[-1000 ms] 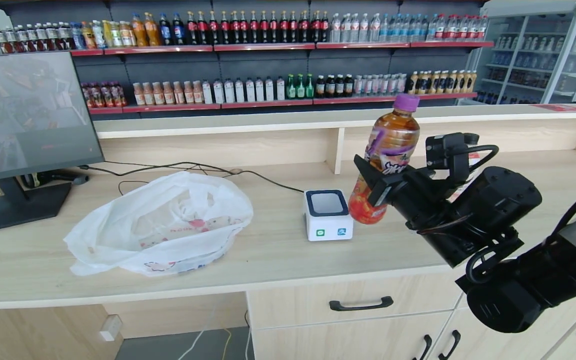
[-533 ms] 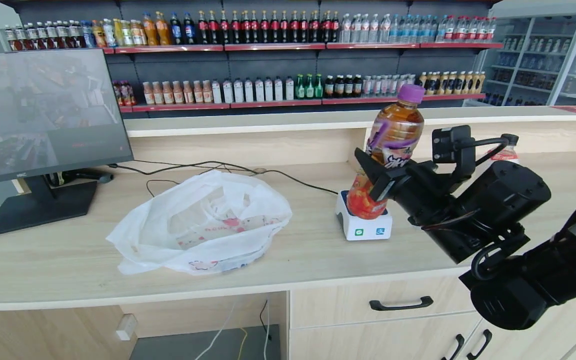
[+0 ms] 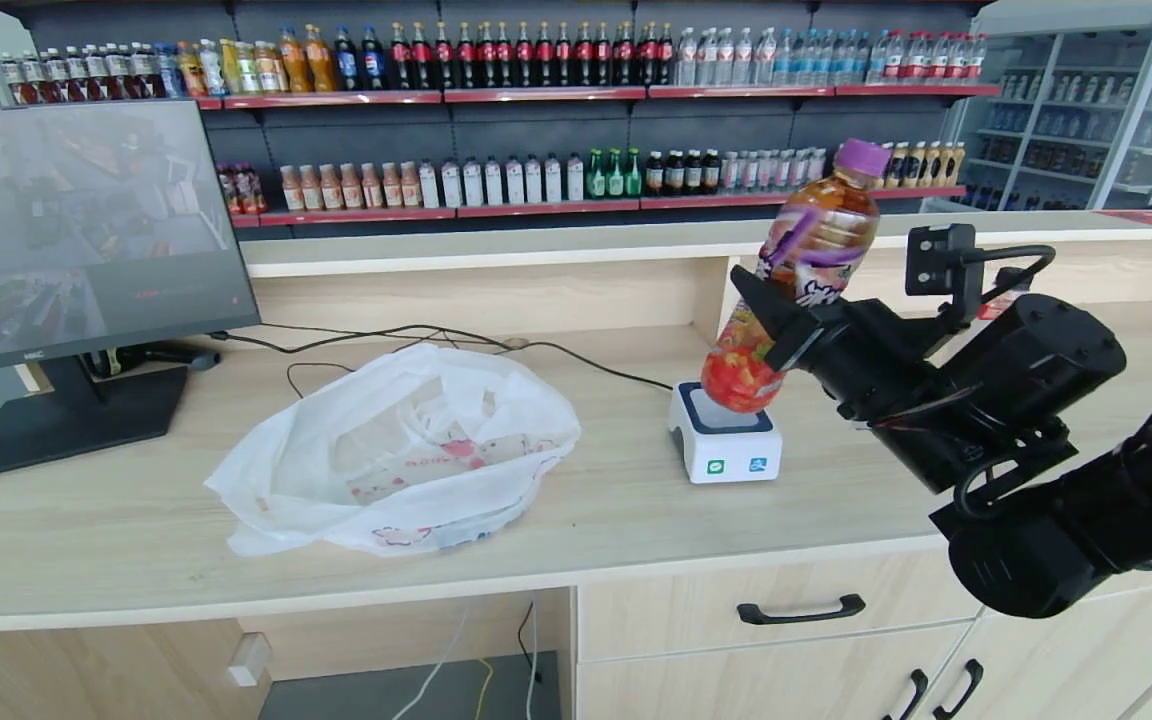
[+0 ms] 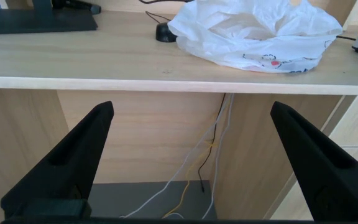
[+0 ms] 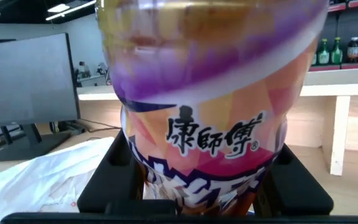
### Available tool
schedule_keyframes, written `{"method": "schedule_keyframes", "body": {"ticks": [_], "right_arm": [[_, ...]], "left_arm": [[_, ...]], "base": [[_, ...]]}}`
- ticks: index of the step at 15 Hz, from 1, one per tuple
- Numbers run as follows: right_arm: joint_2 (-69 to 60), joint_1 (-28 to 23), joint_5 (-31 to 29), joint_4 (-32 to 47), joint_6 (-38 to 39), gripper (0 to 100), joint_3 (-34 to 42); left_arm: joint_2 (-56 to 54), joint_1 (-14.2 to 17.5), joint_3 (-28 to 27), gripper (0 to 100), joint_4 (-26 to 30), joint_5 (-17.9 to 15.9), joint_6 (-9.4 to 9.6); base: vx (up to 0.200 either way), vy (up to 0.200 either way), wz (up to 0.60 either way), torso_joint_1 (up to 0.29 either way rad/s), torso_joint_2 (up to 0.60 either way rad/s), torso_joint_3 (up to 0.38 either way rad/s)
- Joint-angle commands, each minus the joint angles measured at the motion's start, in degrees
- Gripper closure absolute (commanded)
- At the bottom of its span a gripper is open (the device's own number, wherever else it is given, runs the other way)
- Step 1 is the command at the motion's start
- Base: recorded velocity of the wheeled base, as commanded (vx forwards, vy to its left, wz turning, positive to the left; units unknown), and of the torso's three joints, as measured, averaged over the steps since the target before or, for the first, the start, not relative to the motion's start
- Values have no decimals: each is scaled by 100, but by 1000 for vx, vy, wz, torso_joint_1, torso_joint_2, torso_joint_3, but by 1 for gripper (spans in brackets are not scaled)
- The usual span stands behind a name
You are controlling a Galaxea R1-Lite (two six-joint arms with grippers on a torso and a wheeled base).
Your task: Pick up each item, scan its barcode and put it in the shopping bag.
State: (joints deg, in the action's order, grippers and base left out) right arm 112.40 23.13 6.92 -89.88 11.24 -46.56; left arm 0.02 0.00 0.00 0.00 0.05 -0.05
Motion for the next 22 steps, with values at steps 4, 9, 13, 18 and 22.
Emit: {"method": "schedule_keyframes", "body": {"ticks": [4,9,13,18,22], "right_arm": [[564,78,-473,-12,1803,100,-750],[1118,78,-1343,-12,3640,100,-1031],[1337,-36,-1976,-12,4782,100,-978],[1522,-124,-2564,-12,5696,100,-996],[1751,-309,-2635,-12,6057,100,-978]], "left_arm": [[-2,0,0,0,0,-5,-4],[-2,0,0,0,0,4,-4],[-2,0,0,0,0,-5,-4],[-2,0,0,0,0,-5,-4],[-2,0,0,0,0,-5,-4]], "base": [[0,0,0,0,0,0],[0,0,0,0,0,0],[0,0,0,0,0,0],[0,0,0,0,0,0],[0,0,0,0,0,0]]}}
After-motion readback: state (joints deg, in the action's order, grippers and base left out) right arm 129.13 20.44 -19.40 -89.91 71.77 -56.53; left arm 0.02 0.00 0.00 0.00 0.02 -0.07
